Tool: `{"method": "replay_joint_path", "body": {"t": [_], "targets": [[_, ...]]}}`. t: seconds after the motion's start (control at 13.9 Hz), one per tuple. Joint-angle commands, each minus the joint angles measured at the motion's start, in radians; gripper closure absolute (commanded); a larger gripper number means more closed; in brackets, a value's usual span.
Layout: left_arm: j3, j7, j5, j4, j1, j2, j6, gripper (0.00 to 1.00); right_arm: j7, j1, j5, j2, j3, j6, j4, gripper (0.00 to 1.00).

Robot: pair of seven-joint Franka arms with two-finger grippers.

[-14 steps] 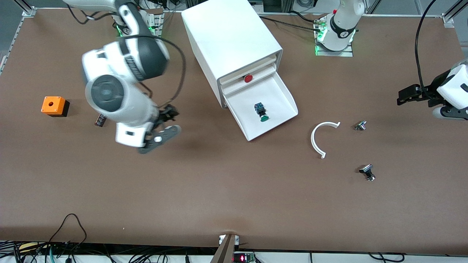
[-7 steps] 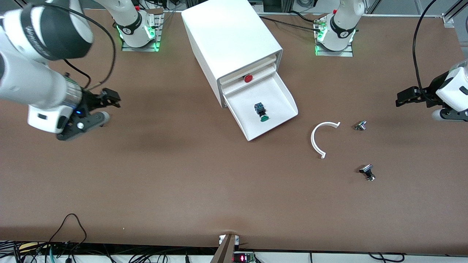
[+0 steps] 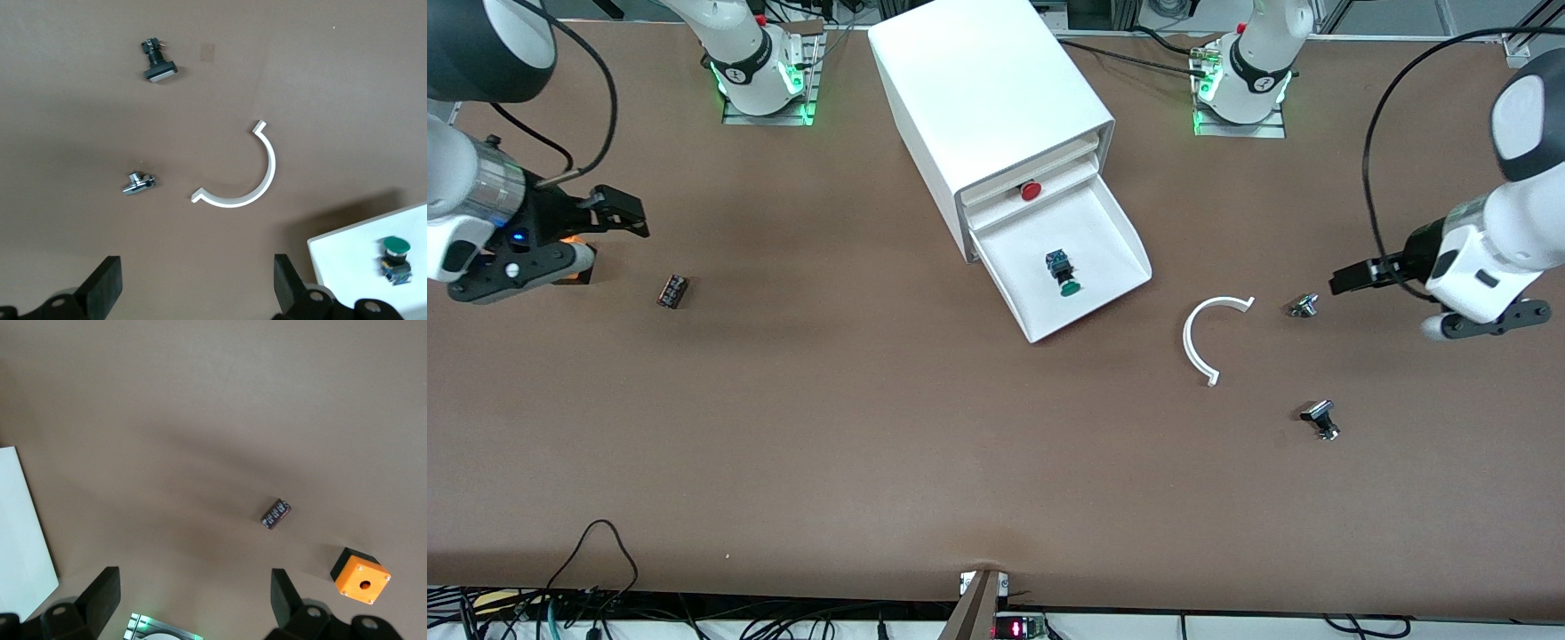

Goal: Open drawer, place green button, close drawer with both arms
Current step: 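Push the open drawer shut with the left gripper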

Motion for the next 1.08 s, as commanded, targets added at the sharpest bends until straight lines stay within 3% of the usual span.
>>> {"method": "replay_joint_path", "body": {"t": [0.0, 0.36, 0.65, 1.0], "targets": [[0.000, -0.025, -0.016, 0.004, -0.004, -0.004, 0.008, 0.00, 0.002, 0.002, -0.009, -0.019, -0.029, 0.017, -0.035, 0.00], [-0.033, -0.164, -0.016, 0.000, -0.044, 0.028, 0.069, 0.00, 0.083, -0.001, -0.017, -0.005, -0.043, 0.008, -0.016, 0.00], [-0.035, -0.378, -0.016, -0.005, -0.150, 0.111, 0.133, 0.00, 0.304, -0.001, -0.009, -0.010, -0.068, 0.005, -0.003, 0.00], [-0.033, -0.657, -0.001, -0.036, -0.317, 0.235, 0.322, 0.00, 0.401, 0.002, -0.017, -0.008, -0.115, -0.011, 0.020, 0.00]]}}
